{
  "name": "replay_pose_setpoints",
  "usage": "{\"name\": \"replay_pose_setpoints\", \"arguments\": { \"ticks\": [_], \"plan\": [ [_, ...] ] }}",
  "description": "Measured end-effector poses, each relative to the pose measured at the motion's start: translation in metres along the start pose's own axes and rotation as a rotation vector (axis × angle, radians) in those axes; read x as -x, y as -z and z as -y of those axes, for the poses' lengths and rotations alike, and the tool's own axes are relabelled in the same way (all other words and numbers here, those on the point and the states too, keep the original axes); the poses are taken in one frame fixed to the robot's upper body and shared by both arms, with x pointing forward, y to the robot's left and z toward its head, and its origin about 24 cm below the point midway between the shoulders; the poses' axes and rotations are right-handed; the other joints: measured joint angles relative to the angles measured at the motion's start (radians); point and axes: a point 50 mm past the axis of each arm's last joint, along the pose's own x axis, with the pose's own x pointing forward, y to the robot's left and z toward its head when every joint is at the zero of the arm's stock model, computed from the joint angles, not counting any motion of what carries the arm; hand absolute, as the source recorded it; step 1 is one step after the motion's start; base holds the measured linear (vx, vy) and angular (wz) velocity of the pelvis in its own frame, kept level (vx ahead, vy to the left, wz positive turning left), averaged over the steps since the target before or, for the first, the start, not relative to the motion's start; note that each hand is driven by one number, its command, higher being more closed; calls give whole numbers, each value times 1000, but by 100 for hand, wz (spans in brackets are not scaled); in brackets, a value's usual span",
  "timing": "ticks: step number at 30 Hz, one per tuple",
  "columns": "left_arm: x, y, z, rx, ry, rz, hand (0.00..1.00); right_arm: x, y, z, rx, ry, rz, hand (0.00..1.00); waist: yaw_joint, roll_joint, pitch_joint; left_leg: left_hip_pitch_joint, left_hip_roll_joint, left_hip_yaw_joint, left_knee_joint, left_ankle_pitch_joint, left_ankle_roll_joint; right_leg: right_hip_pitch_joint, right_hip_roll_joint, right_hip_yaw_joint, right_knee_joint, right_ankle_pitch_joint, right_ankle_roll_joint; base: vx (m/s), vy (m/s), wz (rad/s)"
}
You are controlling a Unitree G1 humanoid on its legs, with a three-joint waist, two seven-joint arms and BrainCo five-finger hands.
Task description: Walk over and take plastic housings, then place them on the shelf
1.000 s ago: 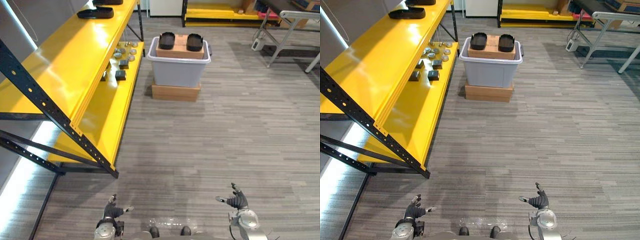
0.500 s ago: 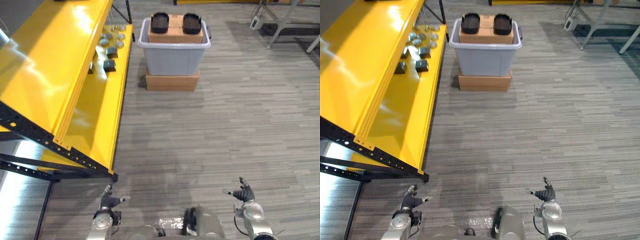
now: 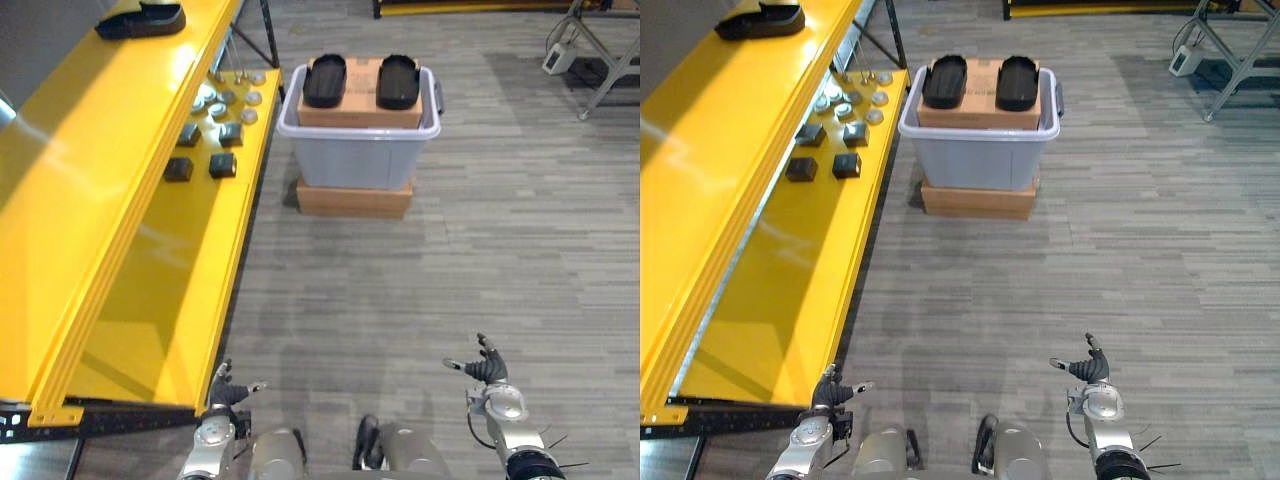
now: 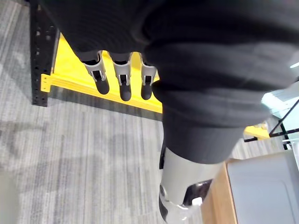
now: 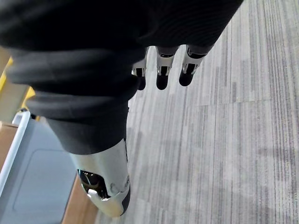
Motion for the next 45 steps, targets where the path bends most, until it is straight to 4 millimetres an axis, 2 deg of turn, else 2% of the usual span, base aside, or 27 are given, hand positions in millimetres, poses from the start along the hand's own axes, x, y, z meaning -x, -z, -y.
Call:
{"name": "replay_pose_setpoints", "arguments": {
  "ticks": [2,3,4,5,6,7,9,10,11,12,13,14,18,20,21,22,24,25,26,28,31,34,35,37,38,41,45],
  "plan": [
    [5,8,9,21,15,-26,0,-1,3,5,5,16,-14,0,27,45,-17,-25,-14,-32,-237,99,-53,52,44,33,-81,-3,35,467,93,-49],
    [5,10,10,22,17,-41,0,0,8,4,12,8,-37,0,50,53,-20,-47,-15,-57,-223,177,4,97,54,46,-99,-26,65,520,142,-57],
    [5,12,9,19,14,-46,0,1,11,-1,5,0,-48,0,51,38,-26,-45,-24,-62,-210,221,35,115,42,54,-98,-40,86,594,140,-31],
    [6,16,7,15,11,-59,0,3,11,-7,-7,-14,-50,0,47,6,-50,-46,-55,-54,-192,273,102,114,4,65,-65,-73,113,661,115,-17],
    [6,14,10,26,17,-57,0,3,11,-7,-9,-13,-49,0,45,-13,-54,-65,-69,-42,-136,271,152,82,-30,76,31,-103,156,665,114,-16],
    [5,13,12,29,21,-55,0,3,12,-6,-10,-10,-51,0,45,-23,-54,-68,-77,-34,-104,241,167,59,-50,87,104,-113,174,797,166,-15],
    [3,13,13,24,25,-67,0,6,22,-7,-12,-10,-87,0,37,-63,-53,0,-122,-12,-41,129,187,-99,-138,158,576,-52,297,659,137,5],
    [2,13,13,22,23,-70,0,7,24,-7,-11,-11,-94,0,25,-68,-52,31,-132,-10,-30,99,195,-138,-159,169,709,-33,309,649,86,9],
    [3,15,12,20,21,-77,0,8,26,-9,-11,-18,-100,0,13,-65,-52,95,-136,-11,-11,55,204,-202,-190,170,901,-34,295,755,90,-1],
    [2,14,10,15,17,-74,0,9,26,-14,-10,-31,-100,0,11,-60,-50,171,-135,-19,-22,35,204,-252,-221,138,998,-44,232,718,84,-5],
    [1,12,9,13,16,-68,0,9,26,-15,-10,-34,-100,0,5,-57,-51,208,-133,-25,-39,34,204,-273,-233,115,1009,-55,203,530,41,-7],
    [0,8,8,14,15,-55,0,8,23,-15,-13,-35,-90,0,-5,-46,-51,274,-120,-38,-85,30,197,-330,-239,68,984,-72,161,383,13,-3],
    [-6,-4,7,27,10,-24,0,5,16,-16,-16,-36,-67,0,-12,-28,-33,417,-74,-51,-184,15,174,-455,-199,-4,622,-77,147,442,-71,1],
    [-7,-4,6,26,6,-26,0,7,21,-15,-13,-33,-84,0,-16,-31,-30,476,-51,-76,-204,-3,141,-464,-140,39,216,69,173,443,-181,30],
    [-7,-4,6,24,5,-28,0,8,24,-14,-11,-31,-92,0,-20,-34,-28,492,-49,-90,-208,-12,123,-456,-126,55,149,162,161,573,-274,58],
    [-5,0,6,24,3,-40,0,10,30,-11,-10,-23,-114,0,-36,-30,-32,519,-30,-124,-207,-38,83,-433,-106,81,141,301,108,489,-249,51],
    [-4,8,5,20,1,-72,0,10,31,-12,-14,-24,-124,0,-36,-24,-38,484,0,-131,-98,-48,52,-470,-102,70,274,199,43,459,-254,32],
    [-4,9,6,21,3,-79,0,10,31,-12,-15,-24,-125,0,-39,-23,-38,445,8,-130,-7,-47,46,-466,-104,63,294,171,38,525,-318,32],
    [-3,10,11,29,14,-83,0,11,31,-12,-13,-25,-127,0,-37,-5,-29,322,62,-123,287,-16,-21,-409,-91,33,294,131,21,422,-268,32],
    [-3,11,12,29,18,-86,0,12,33,-15,-16,-32,-136,0,-26,1,-26,238,141,-84,506,-21,-13,-331,-63,13,268,112,0,353,-210,10],
    [-4,8,16,34,28,-79,0,11,32,-10,-59,0,-132,0,-8,-16,-21,165,160,-34,434,-36,13,-209,-69,2,173,110,-3,328,-134,6],
    [-4,8,17,33,32,-84,0,12,37,-3,-105,35,-152,0,-12,-1,-27,150,129,-51,94,-14,-5,-179,-75,-3,151,92,28,206,21,5],
    [-4,7,20,35,40,-82,0,13,41,0,-112,46,-167,0,-12,11,-31,156,114,-61,-33,45,-24,-180,-76,-3,153,83,43,152,100,1],
    [-3,11,25,28,55,-101,0,14,45,6,-107,59,-179,0,-11,47,-39,172,104,-77,-122,190,-7,-181,-58,0,169,64,69,161,152,-3],
    [-4,12,23,20,51,-111,0,16,48,3,-123,57,-196,0,-16,39,-38,197,88,-71,-154,174,32,-182,-77,11,190,49,87,120,136,0],
    [-5,13,13,1,32,-115,0,18,54,2,-190,77,-225,0,-14,-10,-42,226,52,-38,-221,187,47,-185,-107,38,163,55,118,112,149,-9],
    [-5,19,-5,-18,-10,-131,0,15,50,13,-282,162,-218,0,-12,-17,-48,270,38,5,-276,190,52,-159,-109,76,85,92,140,87,114,-32]
  ]
}}
